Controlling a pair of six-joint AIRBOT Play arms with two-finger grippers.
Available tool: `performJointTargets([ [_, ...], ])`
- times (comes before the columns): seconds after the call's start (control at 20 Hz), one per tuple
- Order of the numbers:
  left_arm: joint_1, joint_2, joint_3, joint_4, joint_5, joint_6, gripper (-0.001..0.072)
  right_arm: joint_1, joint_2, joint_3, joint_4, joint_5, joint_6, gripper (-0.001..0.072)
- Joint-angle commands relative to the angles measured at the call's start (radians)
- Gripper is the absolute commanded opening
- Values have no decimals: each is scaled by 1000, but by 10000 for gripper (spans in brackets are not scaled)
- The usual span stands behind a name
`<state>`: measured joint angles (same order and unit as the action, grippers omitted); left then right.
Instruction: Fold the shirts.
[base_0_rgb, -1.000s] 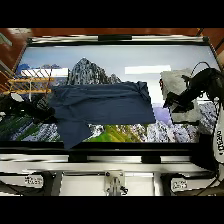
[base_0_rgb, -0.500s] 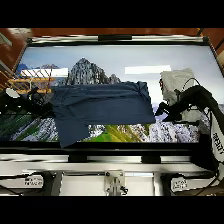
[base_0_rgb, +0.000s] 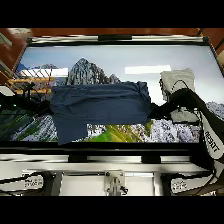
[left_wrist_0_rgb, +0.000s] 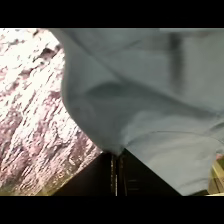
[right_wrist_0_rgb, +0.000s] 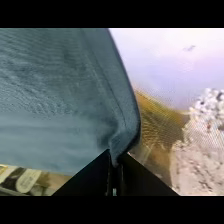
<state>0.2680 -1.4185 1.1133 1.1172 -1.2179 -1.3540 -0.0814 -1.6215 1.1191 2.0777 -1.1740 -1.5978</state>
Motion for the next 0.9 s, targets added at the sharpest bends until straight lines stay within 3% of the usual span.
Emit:
performJointTargets([
  [0.0, -2, 66, 68, -43, 2, 11, 31, 11, 77, 55, 70, -33, -89, 68],
  [0.2, -54, 293, 328, -139, 49, 111, 31, 8, 343, 327, 37, -23, -216, 68],
  [0.3, -81, 435, 486, -140, 161, 111, 32, 8, 490, 495, -40, 65, -222, 68],
  [0.4, -78, 567, 608, -139, 306, 51, 32, 8, 629, 620, -89, 179, -221, 68],
  [0.5, -61, 678, 692, -138, 362, 48, 32, 8, 753, 692, -126, 248, -220, 68],
  [0.65, -55, 815, 714, -121, 334, -16, 31, 8, 899, 718, -166, 209, -153, 68],
  [0.85, -55, 904, 714, 73, 163, -137, 32, 8, 997, 718, -346, -15, -79, 68],
])
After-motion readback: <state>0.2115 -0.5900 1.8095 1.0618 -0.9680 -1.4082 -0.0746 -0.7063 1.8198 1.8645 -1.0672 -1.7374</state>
